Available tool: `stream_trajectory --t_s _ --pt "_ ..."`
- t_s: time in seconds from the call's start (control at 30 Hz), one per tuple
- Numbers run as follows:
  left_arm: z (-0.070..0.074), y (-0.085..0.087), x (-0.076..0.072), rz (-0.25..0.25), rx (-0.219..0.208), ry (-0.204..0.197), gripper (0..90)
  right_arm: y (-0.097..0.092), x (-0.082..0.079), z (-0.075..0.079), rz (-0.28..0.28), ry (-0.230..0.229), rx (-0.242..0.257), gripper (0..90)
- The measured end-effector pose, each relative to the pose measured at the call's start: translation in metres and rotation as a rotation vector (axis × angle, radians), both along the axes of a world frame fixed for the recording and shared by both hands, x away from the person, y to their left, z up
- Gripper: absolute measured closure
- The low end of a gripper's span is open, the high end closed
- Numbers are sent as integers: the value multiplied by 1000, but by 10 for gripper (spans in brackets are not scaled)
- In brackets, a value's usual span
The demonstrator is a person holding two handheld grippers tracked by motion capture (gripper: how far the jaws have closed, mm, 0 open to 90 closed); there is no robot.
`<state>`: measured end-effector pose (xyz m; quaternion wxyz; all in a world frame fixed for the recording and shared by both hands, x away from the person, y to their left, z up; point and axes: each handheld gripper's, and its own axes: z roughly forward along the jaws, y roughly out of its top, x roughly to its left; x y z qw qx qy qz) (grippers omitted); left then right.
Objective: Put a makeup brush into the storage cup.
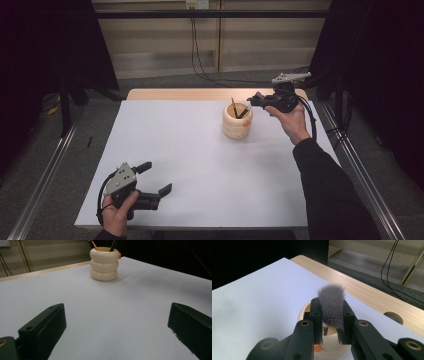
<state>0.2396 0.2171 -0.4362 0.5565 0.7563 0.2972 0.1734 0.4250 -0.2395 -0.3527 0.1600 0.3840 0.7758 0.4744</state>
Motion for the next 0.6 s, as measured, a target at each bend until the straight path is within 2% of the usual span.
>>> stream_trajectory --t_s 0.47,0.6 --pt "0 0 0 -1 2 0 18 5 3 -12 -7 14 -5 766" --pt "-1 0 1 -20 -13 -1 17 6 4 -16 -13 19 -1 766"
